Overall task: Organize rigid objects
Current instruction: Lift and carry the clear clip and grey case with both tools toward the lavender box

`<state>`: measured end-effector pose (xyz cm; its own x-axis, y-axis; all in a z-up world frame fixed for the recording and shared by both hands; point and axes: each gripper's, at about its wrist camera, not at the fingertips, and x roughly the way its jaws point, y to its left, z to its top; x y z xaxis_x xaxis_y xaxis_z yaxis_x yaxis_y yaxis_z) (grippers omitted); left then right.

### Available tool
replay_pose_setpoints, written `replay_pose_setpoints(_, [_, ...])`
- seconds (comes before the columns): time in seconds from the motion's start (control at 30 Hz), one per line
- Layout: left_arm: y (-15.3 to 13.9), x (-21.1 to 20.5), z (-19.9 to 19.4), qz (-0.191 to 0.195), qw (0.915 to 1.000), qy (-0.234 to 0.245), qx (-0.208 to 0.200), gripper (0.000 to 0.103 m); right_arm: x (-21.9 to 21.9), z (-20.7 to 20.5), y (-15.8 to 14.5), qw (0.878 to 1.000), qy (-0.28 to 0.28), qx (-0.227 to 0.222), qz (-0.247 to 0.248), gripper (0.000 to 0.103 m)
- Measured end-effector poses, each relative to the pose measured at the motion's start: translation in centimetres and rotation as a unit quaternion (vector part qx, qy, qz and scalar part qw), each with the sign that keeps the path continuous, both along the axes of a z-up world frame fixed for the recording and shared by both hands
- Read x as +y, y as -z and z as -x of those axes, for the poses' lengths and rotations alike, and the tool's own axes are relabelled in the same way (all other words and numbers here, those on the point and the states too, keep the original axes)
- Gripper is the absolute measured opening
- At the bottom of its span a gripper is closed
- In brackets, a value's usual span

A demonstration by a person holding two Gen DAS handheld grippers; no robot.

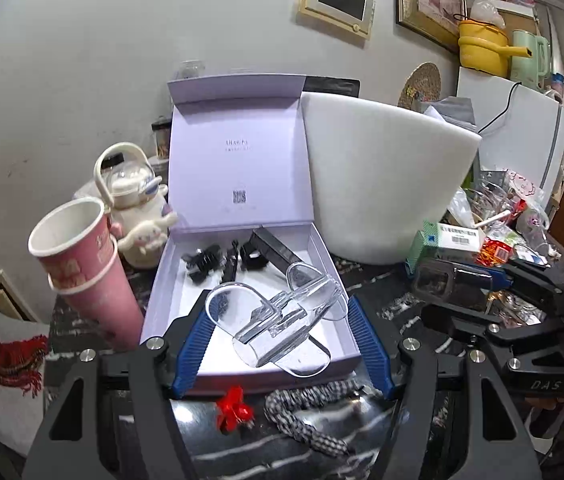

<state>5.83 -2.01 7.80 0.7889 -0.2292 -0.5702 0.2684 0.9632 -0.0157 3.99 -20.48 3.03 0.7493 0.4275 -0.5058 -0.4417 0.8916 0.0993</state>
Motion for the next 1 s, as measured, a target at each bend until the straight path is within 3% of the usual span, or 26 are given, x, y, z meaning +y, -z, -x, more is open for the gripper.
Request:
replay_pose_setpoints(0.47, [-2.1,0.8,-5.5,-0.010,0.9997,-0.009,-0.020,0.067,1.9,-5.0,-2.6,0.999,-0.021,-0.030,0.016,0.062])
replay_pose_setpoints(1.0, [-0.9,2.2,-11.4,-0.023,0.9993,-0.026,-0.014,0.067,3.8,-11.8,-2.2,0.999,-0.029,-0.020,0.014,0.062])
